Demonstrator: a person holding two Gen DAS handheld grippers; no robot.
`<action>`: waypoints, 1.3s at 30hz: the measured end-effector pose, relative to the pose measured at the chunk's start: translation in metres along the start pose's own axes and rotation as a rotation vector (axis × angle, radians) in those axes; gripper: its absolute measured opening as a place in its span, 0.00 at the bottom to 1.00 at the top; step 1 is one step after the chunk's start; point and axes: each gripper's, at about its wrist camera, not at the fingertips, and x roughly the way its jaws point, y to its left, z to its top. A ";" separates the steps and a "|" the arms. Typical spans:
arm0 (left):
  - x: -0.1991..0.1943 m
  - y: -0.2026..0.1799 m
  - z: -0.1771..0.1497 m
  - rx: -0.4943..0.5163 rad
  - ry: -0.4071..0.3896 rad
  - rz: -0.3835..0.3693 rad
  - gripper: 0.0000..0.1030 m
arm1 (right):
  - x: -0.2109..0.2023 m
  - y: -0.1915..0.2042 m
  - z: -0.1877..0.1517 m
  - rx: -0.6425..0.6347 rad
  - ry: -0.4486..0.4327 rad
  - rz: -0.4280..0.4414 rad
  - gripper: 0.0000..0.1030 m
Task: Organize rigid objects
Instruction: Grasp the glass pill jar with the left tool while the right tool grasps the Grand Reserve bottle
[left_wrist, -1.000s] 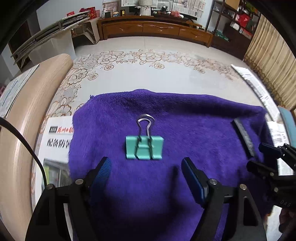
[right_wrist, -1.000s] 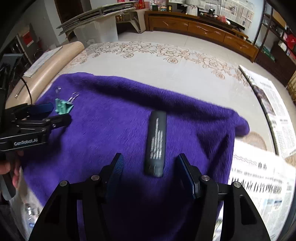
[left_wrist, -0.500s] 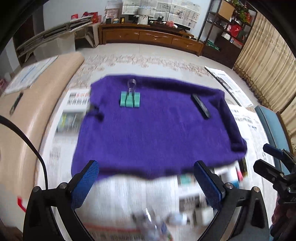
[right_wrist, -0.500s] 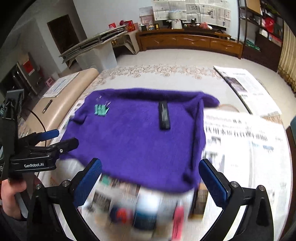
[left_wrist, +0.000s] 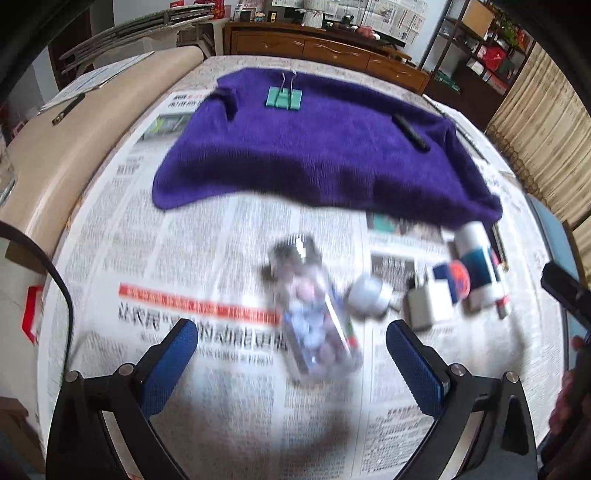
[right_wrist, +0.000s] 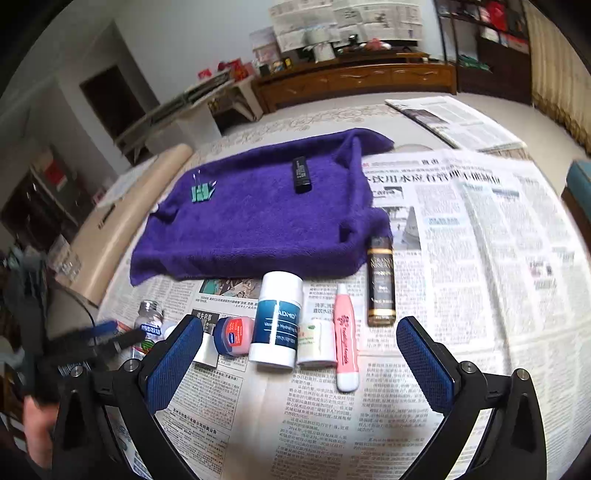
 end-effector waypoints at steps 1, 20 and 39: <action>0.002 0.000 -0.002 0.003 -0.001 0.011 1.00 | 0.000 -0.002 -0.002 0.014 0.006 0.000 1.00; 0.017 -0.007 -0.003 -0.010 -0.095 0.151 0.85 | 0.003 0.001 -0.019 -0.002 0.022 0.014 1.00; 0.010 -0.006 -0.002 0.008 -0.117 0.109 0.38 | -0.002 -0.041 -0.015 0.020 0.015 -0.108 1.00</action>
